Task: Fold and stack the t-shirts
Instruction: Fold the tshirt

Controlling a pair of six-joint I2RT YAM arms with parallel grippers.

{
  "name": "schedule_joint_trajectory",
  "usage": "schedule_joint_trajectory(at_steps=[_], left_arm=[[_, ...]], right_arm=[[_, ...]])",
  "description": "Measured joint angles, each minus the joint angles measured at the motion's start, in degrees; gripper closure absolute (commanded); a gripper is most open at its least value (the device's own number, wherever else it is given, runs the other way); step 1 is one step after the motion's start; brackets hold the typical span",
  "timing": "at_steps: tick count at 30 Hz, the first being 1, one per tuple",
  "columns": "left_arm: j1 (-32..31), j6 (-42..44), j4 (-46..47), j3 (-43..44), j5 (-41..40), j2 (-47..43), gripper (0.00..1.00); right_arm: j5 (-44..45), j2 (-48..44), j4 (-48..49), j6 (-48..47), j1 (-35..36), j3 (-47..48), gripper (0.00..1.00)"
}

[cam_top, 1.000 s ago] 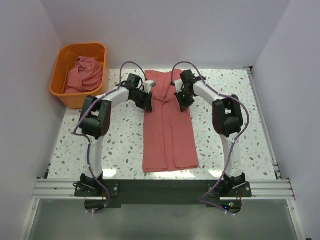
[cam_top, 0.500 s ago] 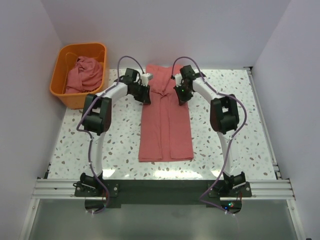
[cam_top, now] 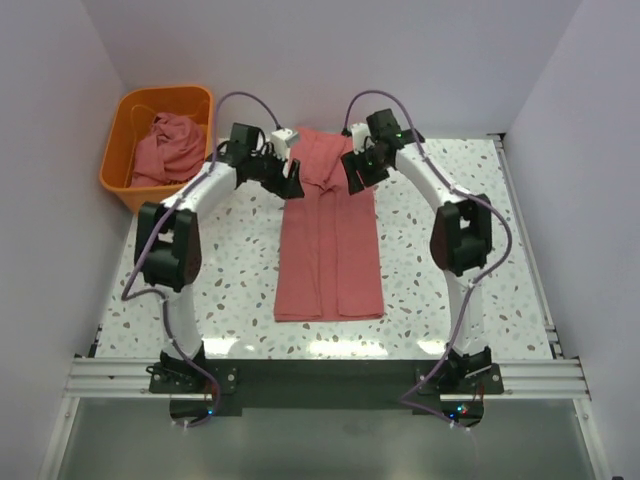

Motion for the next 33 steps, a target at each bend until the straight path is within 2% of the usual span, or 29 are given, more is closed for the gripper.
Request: schedule_joint_trajectory(at_steps=[1,2,3,4,6,9,12,15,20,22,26,29,33], left_arm=[[0.0,1.5,0.5,-1.0,0.2,-3.4,0.11],[0.0,3.1,1.3,-2.2,0.3,-7.2,0.0],[0.0,4.9,2.3,-3.6,0.5,-11.4,0.0],[0.0,6.5,2.8,-5.0,0.9,-15.8,0.0],[0.0,9.4,5.2,-8.3,1.8,-24.9,0.0],[0.0,10.7,10.8,-15.0,1.2,-37.2,0.0],[0.0,15.2,11.1,-20.3,1.6,-46.5,0.0],[0.0,23.6,6.8,-23.6,4.9,-50.8,0.0],[-0.6,41.4,-5.4,-37.9,8.5,-57.5,0.08],[-1.7,48.8,-10.7,-44.9,9.5,-59.8,0.11],[-4.4,62.0,-17.6,-57.4,10.2,-63.8,0.15],[-7.4,68.6,-18.9,-63.6,9.3,-65.1,0.19],[-11.7,70.8,-16.2,-67.8,6.6,-63.8,0.24]], right_arm=[[-0.5,-2.5,-0.1,-0.5,0.0,0.0,0.34],[-1.0,-5.5,0.1,-0.9,0.0,-0.2,0.31],[-1.4,-9.1,0.2,-1.4,0.0,-0.4,0.28],[-2.0,-12.9,0.6,-2.1,0.0,-0.9,0.19],[-3.0,-20.2,1.6,-3.4,0.0,-2.6,0.08],[-5.3,-32.7,4.2,-5.1,-0.1,-7.9,0.01],[-9.2,-42.9,5.1,-9.0,-0.2,-15.0,0.01],[-13.1,-49.2,3.5,-14.4,0.2,-22.6,0.02],[-12.8,-55.1,-1.4,-25.2,5.0,-41.3,0.11],[-11.3,-58.7,-2.2,-30.3,8.2,-53.9,0.18],[-10.0,-64.7,-3.7,-38.4,13.7,-67.0,0.27],[-9.2,-67.3,-3.3,-43.5,15.8,-72.5,0.32],[-7.8,-65.8,0.8,-47.1,19.1,-76.9,0.36]])
